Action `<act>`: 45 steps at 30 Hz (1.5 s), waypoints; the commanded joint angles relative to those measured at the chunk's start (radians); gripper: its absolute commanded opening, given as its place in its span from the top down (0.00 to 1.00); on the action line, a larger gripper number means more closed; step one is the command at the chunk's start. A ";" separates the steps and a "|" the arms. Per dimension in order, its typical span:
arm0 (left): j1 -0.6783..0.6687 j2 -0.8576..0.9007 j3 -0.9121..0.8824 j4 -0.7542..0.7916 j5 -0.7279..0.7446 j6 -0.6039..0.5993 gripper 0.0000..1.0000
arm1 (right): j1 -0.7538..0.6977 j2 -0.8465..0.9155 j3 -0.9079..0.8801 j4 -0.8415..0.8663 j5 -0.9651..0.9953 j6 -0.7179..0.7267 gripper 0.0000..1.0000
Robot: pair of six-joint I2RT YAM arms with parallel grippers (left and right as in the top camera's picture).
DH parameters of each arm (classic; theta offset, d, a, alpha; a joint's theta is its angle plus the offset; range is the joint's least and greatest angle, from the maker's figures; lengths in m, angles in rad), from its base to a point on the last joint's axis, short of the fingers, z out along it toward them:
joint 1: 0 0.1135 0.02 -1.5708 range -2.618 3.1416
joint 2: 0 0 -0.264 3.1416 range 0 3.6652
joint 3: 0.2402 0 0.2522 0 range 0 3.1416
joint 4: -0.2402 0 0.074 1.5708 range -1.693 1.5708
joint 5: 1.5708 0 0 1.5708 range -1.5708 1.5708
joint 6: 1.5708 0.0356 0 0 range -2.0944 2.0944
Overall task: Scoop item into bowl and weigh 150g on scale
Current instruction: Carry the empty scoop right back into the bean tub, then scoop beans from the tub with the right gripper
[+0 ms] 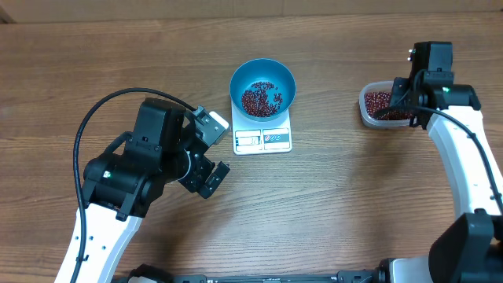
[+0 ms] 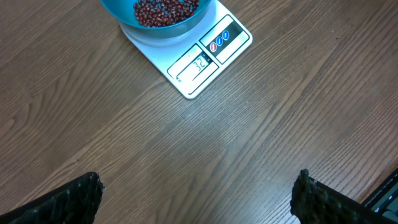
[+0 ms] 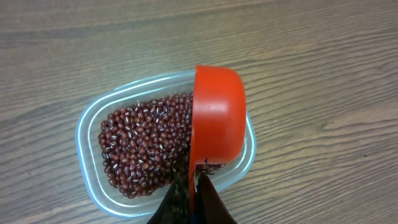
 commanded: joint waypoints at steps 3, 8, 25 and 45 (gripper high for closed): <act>0.004 0.003 0.021 0.001 -0.006 0.019 0.00 | -0.002 0.054 0.005 0.001 -0.005 -0.032 0.96; 0.003 0.003 0.021 0.001 -0.006 0.019 0.00 | -0.002 0.132 0.005 0.000 -0.003 -0.084 0.96; 0.003 0.003 0.021 0.001 -0.006 0.019 0.00 | -0.004 0.198 0.005 -0.036 -0.187 -0.084 0.96; 0.004 0.003 0.021 0.001 -0.006 0.019 0.00 | -0.235 0.198 0.005 -0.062 -0.797 -0.076 0.96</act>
